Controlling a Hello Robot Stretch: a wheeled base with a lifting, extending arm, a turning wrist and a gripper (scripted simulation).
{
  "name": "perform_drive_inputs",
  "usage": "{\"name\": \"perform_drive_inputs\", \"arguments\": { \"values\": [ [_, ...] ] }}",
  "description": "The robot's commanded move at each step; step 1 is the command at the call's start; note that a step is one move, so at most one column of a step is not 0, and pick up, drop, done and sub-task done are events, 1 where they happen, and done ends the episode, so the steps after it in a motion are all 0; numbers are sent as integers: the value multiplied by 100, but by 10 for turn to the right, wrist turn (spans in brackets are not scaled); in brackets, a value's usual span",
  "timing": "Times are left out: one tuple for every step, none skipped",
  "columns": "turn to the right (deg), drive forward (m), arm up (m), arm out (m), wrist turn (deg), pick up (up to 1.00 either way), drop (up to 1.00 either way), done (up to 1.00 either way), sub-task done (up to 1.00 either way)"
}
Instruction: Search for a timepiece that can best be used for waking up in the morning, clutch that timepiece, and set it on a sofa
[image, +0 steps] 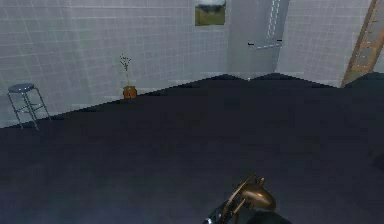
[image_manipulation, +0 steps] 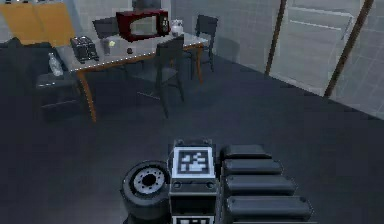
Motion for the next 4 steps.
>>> {"name": "perform_drive_inputs", "arguments": {
  "values": [
    [60,0,0,0,0,0,0,0,0],
    [0,10,0,0,0,0,0,0,0],
    [-450,0,0,0,0,0,0,0,0],
    [-360,0,0,0,0,0,0,0,0]
  ]
}}
